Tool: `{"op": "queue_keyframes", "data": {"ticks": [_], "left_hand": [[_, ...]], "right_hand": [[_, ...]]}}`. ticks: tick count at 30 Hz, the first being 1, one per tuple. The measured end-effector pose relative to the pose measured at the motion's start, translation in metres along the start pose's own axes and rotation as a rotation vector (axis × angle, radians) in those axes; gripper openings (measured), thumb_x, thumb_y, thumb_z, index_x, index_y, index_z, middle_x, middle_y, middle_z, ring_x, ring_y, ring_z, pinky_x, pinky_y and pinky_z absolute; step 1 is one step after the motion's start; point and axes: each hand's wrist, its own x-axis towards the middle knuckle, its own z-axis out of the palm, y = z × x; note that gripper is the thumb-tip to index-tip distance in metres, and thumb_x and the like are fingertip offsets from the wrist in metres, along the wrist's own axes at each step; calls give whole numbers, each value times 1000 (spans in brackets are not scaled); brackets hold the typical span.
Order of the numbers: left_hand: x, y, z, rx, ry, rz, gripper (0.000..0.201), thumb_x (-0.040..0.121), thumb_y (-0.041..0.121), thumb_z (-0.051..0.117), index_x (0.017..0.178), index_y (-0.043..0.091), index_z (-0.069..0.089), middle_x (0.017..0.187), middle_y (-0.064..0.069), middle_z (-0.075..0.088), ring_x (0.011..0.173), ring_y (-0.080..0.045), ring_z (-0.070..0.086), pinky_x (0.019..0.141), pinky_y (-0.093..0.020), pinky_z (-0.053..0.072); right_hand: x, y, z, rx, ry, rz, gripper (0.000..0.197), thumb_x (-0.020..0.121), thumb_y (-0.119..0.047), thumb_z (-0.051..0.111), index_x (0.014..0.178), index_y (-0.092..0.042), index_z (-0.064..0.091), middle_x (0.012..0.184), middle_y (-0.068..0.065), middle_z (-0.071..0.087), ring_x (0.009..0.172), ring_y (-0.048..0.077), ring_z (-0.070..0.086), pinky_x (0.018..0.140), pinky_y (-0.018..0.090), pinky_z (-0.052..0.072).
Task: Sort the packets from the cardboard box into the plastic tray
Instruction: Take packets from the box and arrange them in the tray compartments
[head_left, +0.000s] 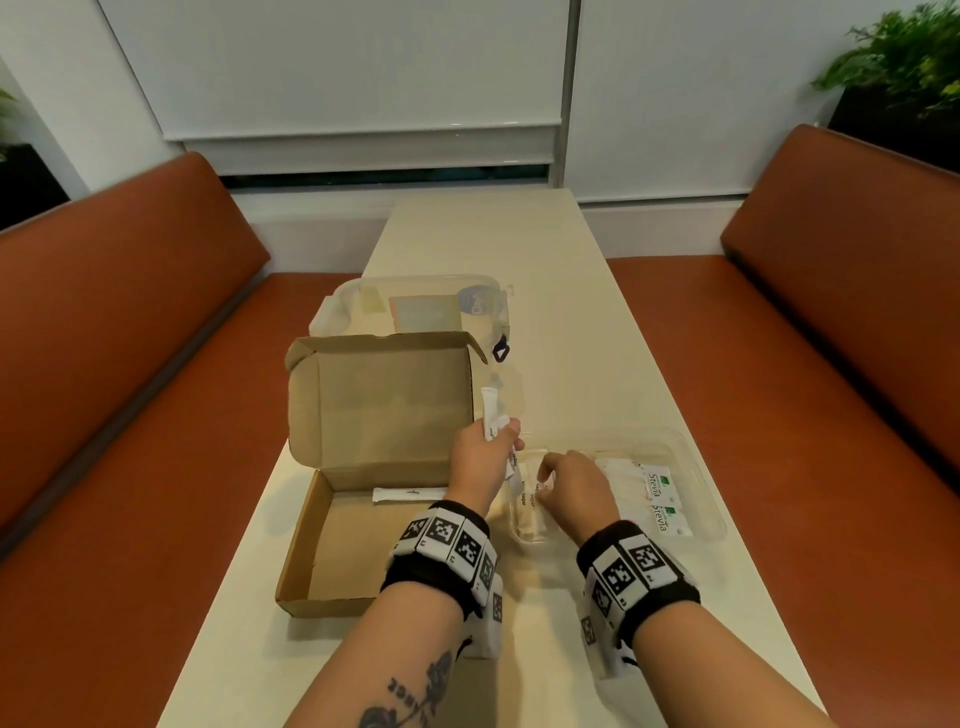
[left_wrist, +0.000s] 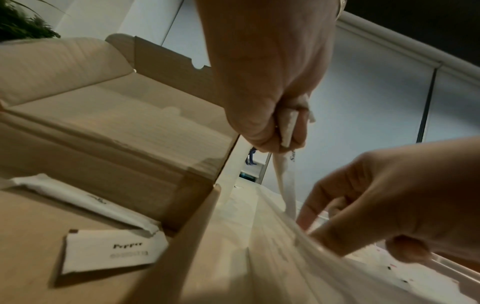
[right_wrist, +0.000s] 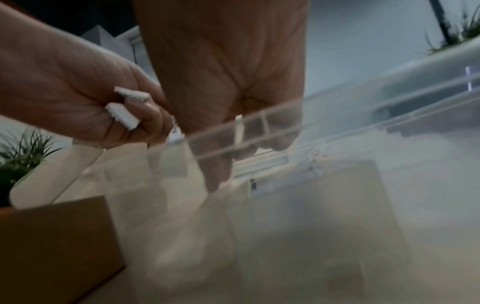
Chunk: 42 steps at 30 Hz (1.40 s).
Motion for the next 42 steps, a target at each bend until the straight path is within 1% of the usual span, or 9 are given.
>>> {"op": "queue_keyframes", "data": {"ticks": [4,13,20,23,25,30,33,37,42], "left_hand": [[1,2,-1,16,-12,7,23,93,18,57,69,19,61,68,0,62,58,-14,50,63,-27,41],[-3,5,0,-45,-48,-4,15,93,16,57,78,18,61,68,1,62,61,-12,51,63,-26,42],[0,9,4,-278,-37,-49,17,95,10,54,107,-2,55,84,-9,71,70,-21,63,69,-34,53],[1,11,9,-355,-29,-45,23,97,11,51,108,-8,57,71,0,69,54,-14,57,51,-24,47],[1,11,11,-326,-12,-36,24,96,14,52,107,-6,60,58,7,61,50,-11,51,45,-18,42],[0,9,12,-164,-24,-86,10,94,29,56,88,21,57,88,2,70,70,-9,56,63,-27,45],[-2,7,14,-139,-42,-90,10,93,30,58,89,21,59,95,-1,68,77,-13,54,76,-31,45],[-6,9,17,-110,-119,-75,31,86,28,68,109,8,62,92,-5,63,68,-12,49,70,-29,45],[-4,15,16,-185,-3,0,23,84,14,69,104,7,62,83,-3,62,65,-12,48,64,-24,42]], "right_hand": [[2,3,-7,-219,-76,-71,39,81,-32,69,119,-32,63,119,4,51,116,24,40,91,31,43],[-2,8,-8,-153,-101,-14,44,79,-38,70,122,-33,61,118,5,52,115,24,40,92,32,41],[-2,-5,-27,688,-31,24,23,96,-31,47,97,-17,66,84,-1,70,82,16,63,68,24,45],[-4,-8,-36,927,-145,23,11,91,-22,60,94,-11,62,77,8,68,65,15,66,60,26,53],[-3,-5,-44,986,-42,14,8,87,-9,65,94,-8,62,74,11,65,54,11,64,55,22,54],[6,10,-67,882,315,3,12,83,-17,71,82,-6,67,57,2,58,43,2,50,47,12,42],[8,11,-74,871,320,-22,14,86,-16,66,77,-6,66,54,2,57,43,3,47,48,13,41],[6,13,-75,1016,281,15,17,90,-12,62,74,-5,58,62,7,61,51,12,53,52,20,46],[3,22,-69,1081,88,107,8,89,-6,60,83,-1,62,70,13,64,54,15,58,56,22,52]]}}
